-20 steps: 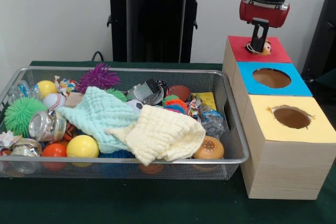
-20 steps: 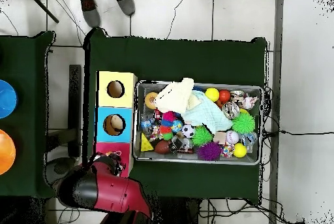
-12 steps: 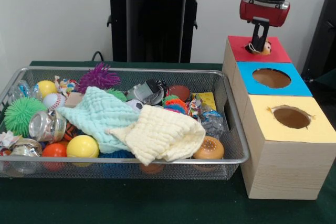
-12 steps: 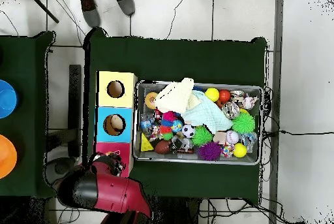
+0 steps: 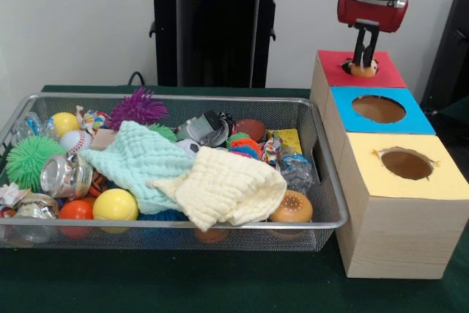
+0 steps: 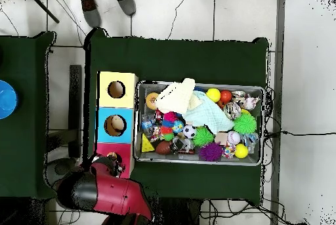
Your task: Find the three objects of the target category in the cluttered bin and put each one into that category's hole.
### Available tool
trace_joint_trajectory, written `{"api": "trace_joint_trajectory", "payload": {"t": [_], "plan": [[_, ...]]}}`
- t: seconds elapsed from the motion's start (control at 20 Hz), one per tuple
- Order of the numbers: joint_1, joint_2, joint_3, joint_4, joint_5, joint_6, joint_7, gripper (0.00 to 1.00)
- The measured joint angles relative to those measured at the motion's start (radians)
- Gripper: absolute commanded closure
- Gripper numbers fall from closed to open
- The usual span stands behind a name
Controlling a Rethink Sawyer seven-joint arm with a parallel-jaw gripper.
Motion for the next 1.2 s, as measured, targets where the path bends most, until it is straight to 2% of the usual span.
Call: {"api": "trace_joint_trajectory", "payload": {"t": [0.7, 1.2], "plan": [[-0.009, 0.075, 0.013, -0.015, 0.0, -0.024, 0.0, 1.0], [-0.009, 0.084, 0.027, -0.015, -0.015, -0.028, 0.0, 1.0]]}}
